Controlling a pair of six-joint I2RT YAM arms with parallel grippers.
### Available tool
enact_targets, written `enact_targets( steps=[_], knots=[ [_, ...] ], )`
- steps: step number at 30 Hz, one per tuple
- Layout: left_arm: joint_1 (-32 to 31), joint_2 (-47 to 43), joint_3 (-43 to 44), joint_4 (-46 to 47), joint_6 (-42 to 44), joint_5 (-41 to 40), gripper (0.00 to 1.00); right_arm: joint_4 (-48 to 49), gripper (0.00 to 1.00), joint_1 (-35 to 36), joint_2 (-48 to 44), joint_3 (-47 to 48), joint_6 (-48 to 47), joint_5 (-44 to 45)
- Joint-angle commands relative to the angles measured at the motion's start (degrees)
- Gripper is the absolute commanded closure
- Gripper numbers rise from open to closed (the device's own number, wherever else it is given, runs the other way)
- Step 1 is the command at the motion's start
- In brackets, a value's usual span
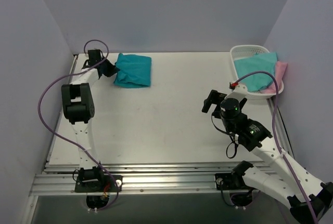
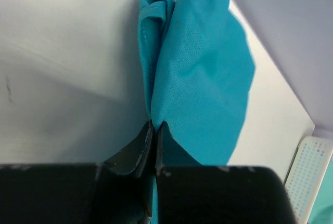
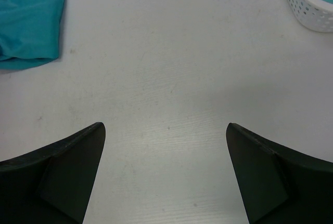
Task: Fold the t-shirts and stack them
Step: Neatly place the folded tshirt to the corner
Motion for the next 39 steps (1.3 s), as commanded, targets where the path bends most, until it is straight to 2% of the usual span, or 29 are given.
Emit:
enact_targets(
  steps=[1, 13, 16, 17, 19, 20, 21, 23, 29, 33, 36, 39],
  knots=[
    [3.01, 0.25, 10.01, -10.42, 4.21, -2.41, 0.98, -0.91, 0.03, 0.31, -1.54, 1.37, 0.36, 2.39],
    [16.62, 1.30, 16.78, -19.65, 9.93, -6.89, 0.98, 0.14, 0.03, 0.40, -2.42, 0.31, -0.08, 1.68],
    [19.70, 2.80, 17.67, -18.53, 7.83, -3.94, 0.96, -0.03, 0.03, 0.40, -1.28, 0.75, -0.35, 0.46],
    [20.23, 3.15, 18.28, -17.91, 7.39, -3.30, 0.88, -0.12, 0.03, 0.40, -0.93, 1.10, -0.43, 0.11],
    [20.76, 4.20, 19.16, -17.20, 7.12, -2.68, 0.49, -0.03, 0.03, 0.40, -0.75, 1.02, -0.61, -0.86],
    [20.94, 4.47, 19.69, -16.77, 6.94, -2.51, 0.02, 0.14, 0.03, 0.40, -0.92, 0.67, -0.61, -1.21],
    [21.03, 4.38, 20.04, -16.15, 6.94, -2.25, 0.06, 0.14, 0.03, 0.40, -0.93, 0.49, -0.61, -1.30],
    [21.03, 3.42, 19.87, -14.92, 6.77, -1.54, 0.06, 0.58, 0.03, 0.40, -1.01, -0.04, -0.70, -1.22],
    [19.81, -9.75, 12.93, -6.75, 4.74, 1.88, 0.06, 1.55, 0.04, 0.40, 0.48, -0.74, -0.44, -1.57],
    [16.73, -20.29, 9.15, -7.43, 5.79, -0.30, 0.06, 2.43, 0.04, 0.57, 0.39, -1.18, 0.00, -1.74],
    [13.22, -24.16, 5.73, -8.59, 6.50, -4.43, 0.06, 2.43, 0.04, 0.84, -0.04, -1.09, 0.27, -1.92],
    [8.65, -27.16, -1.47, -5.35, 5.10, -4.26, 0.05, 2.34, 0.04, 0.93, -1.01, -1.62, 0.18, -1.22]
  ],
)
